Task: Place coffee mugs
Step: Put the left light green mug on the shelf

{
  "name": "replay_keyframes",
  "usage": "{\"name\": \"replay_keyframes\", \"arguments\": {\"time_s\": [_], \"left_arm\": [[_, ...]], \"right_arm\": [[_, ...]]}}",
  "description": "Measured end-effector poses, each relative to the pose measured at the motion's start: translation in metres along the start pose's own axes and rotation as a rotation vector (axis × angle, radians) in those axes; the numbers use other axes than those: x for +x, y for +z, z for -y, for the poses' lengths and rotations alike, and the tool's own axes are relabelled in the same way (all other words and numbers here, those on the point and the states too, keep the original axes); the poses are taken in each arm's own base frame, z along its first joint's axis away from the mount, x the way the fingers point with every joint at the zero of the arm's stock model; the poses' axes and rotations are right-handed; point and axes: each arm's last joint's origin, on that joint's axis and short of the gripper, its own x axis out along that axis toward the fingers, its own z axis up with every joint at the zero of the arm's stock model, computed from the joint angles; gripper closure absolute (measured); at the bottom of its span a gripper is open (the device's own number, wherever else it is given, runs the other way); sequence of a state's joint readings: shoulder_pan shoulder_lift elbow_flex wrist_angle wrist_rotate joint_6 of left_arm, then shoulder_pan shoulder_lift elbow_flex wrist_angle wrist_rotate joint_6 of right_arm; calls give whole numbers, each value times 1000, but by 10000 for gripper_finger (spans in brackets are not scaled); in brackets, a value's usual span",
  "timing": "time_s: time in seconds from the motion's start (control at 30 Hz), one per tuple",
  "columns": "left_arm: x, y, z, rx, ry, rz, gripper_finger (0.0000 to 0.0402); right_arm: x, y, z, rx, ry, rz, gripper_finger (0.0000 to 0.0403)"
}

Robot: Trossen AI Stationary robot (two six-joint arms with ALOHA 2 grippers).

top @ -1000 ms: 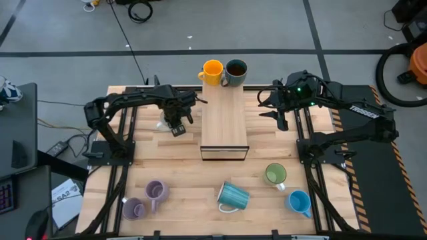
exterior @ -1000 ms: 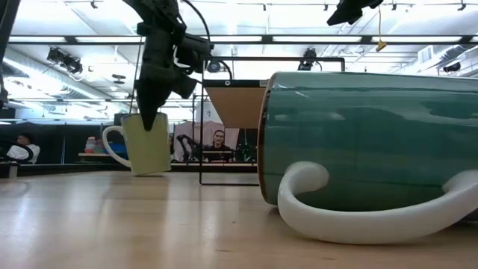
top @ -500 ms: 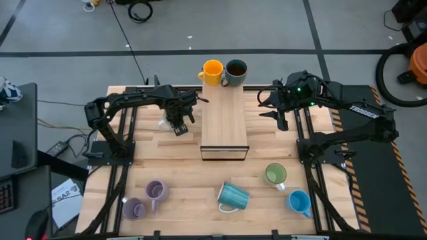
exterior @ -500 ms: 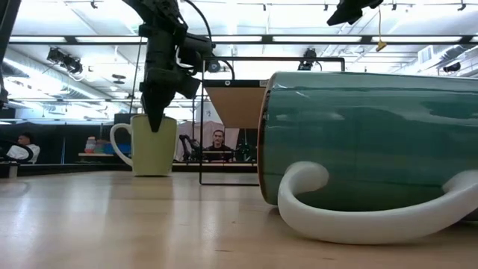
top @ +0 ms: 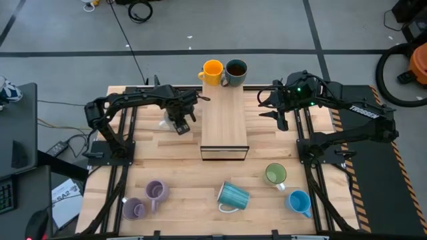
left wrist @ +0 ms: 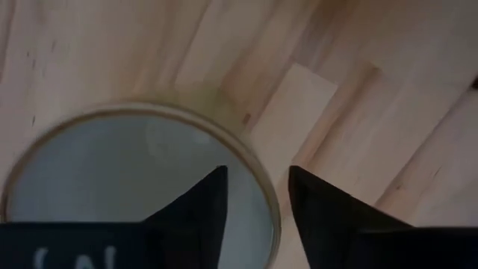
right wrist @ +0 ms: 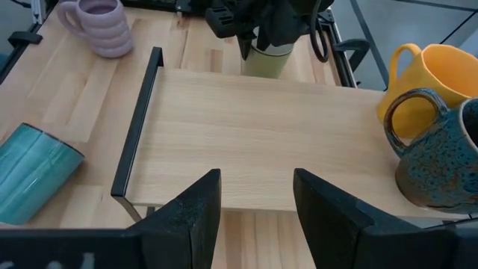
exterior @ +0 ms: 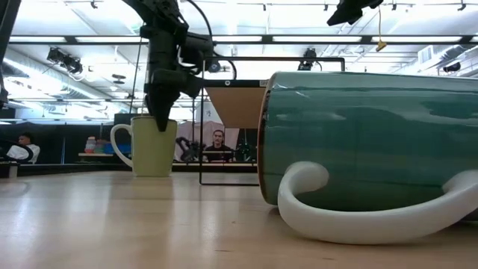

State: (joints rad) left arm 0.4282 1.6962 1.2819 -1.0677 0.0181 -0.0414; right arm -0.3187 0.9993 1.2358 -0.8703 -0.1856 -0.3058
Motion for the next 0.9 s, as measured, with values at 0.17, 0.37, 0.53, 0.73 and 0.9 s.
{"name": "replay_keyframes", "arguments": {"time_s": [0.17, 0.37, 0.53, 0.73, 0.9], "left_arm": [[0, 1, 0, 0, 0, 11, 226], [-2, 2, 0, 1, -1, 12, 225], [-16, 7, 0, 1, -2, 35, 225], [-41, 11, 1, 20, -2, 43, 225], [-72, 2, 2, 32, -4, 113, 225]], "right_arm": [[0, 0, 0, 0, 0, 0, 229], [0, 0, 0, 0, 0, -1, 229], [0, 0, 0, 0, 0, 0, 229], [0, -1, 0, 3, 4, -14, 229], [0, -2, -1, 5, 7, -23, 229]]}}
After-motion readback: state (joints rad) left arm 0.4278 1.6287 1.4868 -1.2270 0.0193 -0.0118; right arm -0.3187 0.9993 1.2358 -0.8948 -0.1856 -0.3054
